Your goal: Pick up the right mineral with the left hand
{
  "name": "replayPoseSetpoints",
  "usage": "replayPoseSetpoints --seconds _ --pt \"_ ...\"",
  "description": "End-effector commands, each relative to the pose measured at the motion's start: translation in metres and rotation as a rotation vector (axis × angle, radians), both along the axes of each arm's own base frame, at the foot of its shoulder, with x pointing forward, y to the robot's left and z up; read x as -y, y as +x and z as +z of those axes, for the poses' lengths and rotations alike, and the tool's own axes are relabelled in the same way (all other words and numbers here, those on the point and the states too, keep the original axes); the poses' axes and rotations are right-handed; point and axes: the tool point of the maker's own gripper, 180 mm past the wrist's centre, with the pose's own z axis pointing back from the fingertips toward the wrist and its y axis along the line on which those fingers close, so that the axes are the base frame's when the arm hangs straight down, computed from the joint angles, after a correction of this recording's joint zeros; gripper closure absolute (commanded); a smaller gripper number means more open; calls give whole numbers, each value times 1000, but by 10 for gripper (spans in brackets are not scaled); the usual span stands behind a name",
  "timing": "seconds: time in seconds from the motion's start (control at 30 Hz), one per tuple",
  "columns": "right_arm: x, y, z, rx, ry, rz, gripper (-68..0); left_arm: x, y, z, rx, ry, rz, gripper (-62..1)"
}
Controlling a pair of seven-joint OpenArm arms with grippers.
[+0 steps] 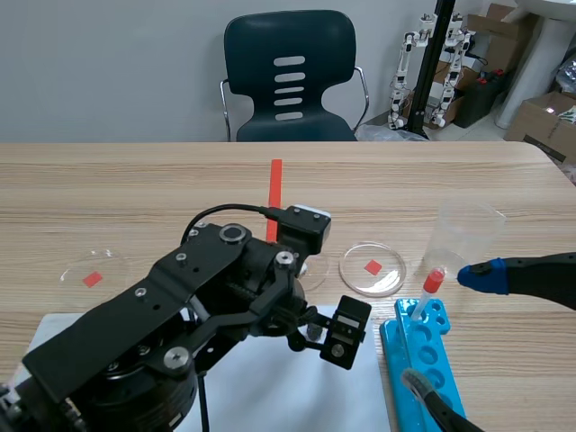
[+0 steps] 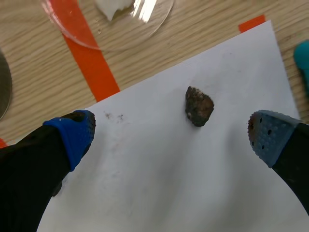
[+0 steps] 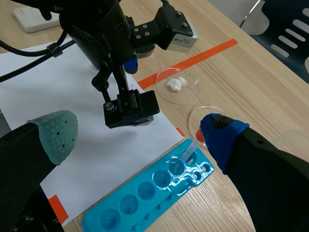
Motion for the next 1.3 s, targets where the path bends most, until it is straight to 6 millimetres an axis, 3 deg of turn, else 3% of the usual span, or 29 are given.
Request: replayPoseSetpoints --seconds 0.0,0.8,1.27 --pt "-2 1 4 9 20 -2 -529 14 7 17 43 -48 -10 -623" --pt "-2 1 4 9 20 -2 -529 27 9 19 60 -34 -50 -623" --pt "-2 1 4 9 20 -2 -529 25 11 -8 -38 31 54 -623"
